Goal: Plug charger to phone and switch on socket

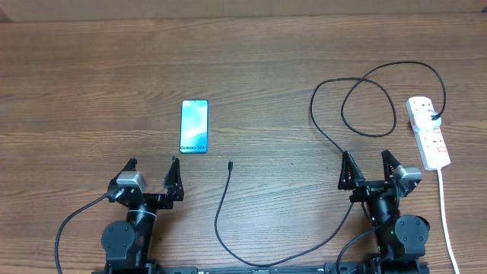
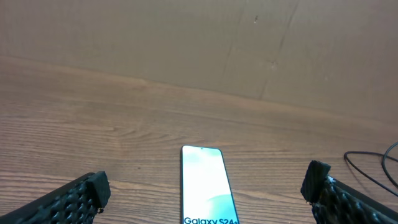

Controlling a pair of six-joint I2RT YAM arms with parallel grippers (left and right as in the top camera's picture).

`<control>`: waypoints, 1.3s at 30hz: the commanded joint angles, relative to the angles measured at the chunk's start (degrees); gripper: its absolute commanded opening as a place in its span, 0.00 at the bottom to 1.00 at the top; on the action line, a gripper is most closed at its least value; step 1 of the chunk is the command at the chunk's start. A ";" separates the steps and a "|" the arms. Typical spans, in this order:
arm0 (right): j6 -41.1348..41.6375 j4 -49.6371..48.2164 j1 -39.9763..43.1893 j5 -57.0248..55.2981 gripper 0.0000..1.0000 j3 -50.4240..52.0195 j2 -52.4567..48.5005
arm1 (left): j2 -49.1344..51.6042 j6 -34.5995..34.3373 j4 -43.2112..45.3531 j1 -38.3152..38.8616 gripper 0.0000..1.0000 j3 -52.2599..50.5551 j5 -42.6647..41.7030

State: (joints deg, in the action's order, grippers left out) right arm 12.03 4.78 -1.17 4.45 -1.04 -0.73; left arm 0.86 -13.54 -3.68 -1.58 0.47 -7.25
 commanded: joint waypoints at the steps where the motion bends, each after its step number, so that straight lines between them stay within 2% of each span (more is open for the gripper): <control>1: 0.35 -0.20 0.17 -0.50 1.00 0.57 0.59 | -0.61 0.68 -0.13 -0.26 1.00 -0.20 0.17; 22: 0.35 -0.20 0.17 -0.50 1.00 0.57 0.59 | -0.61 0.70 -0.11 -0.26 0.99 -0.20 0.28; 27: 0.35 -0.20 0.17 -0.50 1.00 0.57 0.59 | -0.61 0.70 0.11 -0.26 1.00 -0.17 5.95; 31: 0.35 -0.20 0.17 -0.50 1.00 0.57 0.59 | -0.61 0.70 0.81 -0.26 1.00 0.70 1.42; 34: 0.35 -0.20 0.17 -0.50 1.00 0.57 0.59 | -0.55 0.50 -2.54 -0.26 1.00 4.17 -2.23; 39: 0.35 -0.20 0.17 -0.50 1.00 0.57 0.59 | 3.06 0.44 -13.90 -0.26 1.00 14.95 -2.91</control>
State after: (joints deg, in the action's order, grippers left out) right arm 12.01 4.75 -1.15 4.43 -1.04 -0.73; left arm 1.69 -13.50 -14.81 -1.58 7.60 -7.94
